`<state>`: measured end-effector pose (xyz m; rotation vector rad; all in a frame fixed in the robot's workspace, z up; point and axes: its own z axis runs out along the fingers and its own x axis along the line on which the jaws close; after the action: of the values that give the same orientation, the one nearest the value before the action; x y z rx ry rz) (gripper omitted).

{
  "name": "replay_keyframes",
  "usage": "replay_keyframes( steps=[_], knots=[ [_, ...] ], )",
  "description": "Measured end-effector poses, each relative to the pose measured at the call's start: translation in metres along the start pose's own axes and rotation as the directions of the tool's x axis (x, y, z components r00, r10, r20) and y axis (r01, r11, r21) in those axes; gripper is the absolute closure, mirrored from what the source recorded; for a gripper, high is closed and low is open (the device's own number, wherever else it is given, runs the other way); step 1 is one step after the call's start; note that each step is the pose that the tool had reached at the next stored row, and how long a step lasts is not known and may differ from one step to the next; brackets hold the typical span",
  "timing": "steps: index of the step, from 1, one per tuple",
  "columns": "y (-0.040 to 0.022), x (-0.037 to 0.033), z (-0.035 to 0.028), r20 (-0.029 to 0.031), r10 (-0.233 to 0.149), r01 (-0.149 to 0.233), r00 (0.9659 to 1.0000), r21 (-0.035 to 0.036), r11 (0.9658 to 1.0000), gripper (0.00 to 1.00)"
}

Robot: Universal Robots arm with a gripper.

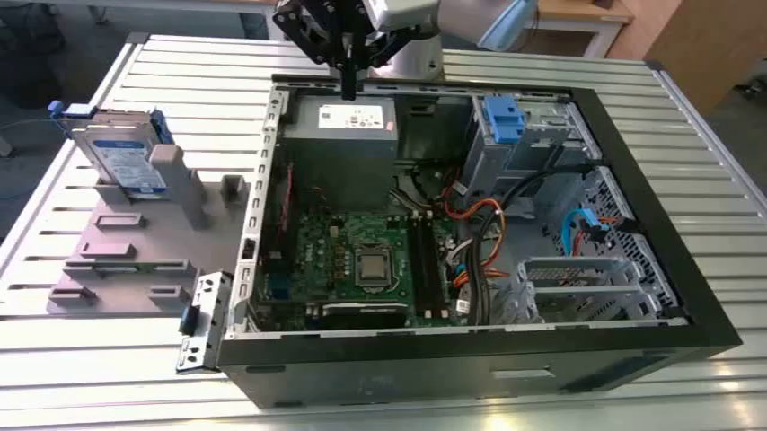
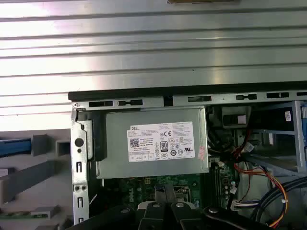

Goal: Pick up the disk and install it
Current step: 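Reach for the disk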

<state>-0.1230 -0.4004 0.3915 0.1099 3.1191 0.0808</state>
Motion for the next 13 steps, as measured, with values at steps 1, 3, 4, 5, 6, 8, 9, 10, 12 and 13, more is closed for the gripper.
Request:
replay_keyframes(
  steps=[1,3,4,5,6,8,9,10,12,13],
  knots=[
    [0.0000,0.0000,0.0000,0.0000,0.000,0.000,1.0000,0.0000,1.0000,0.89],
    [0.0000,0.0000,0.0000,0.0000,0.000,0.000,1.0000,0.0000,1.0000,0.89],
    [0.0000,0.0000,0.0000,0.0000,0.000,0.000,1.0000,-0.0001,1.0000,0.89],
    [0.0000,0.0000,0.0000,0.0000,0.000,0.000,1.0000,0.0000,1.0000,0.89],
    [0.0000,0.0001,0.0001,0.0000,0.000,0.000,1.0000,-0.0001,1.0000,0.89],
    [0.0000,0.0006,0.0001,0.0001,0.000,0.000,1.0000,-0.0002,1.0000,0.89],
    [0.0000,0.0006,0.0001,0.0001,0.000,0.000,1.0000,-0.0001,1.0000,0.89],
    [0.0000,0.0008,0.0000,0.0000,0.000,0.000,1.0000,0.0000,1.0000,0.89],
    [-0.0001,0.0014,0.0000,0.0000,0.000,0.000,1.0000,0.0000,1.0000,0.89],
    [-0.0001,0.0016,0.0000,0.0000,0.000,0.000,1.0000,0.0000,1.0000,0.89]
  ],
)
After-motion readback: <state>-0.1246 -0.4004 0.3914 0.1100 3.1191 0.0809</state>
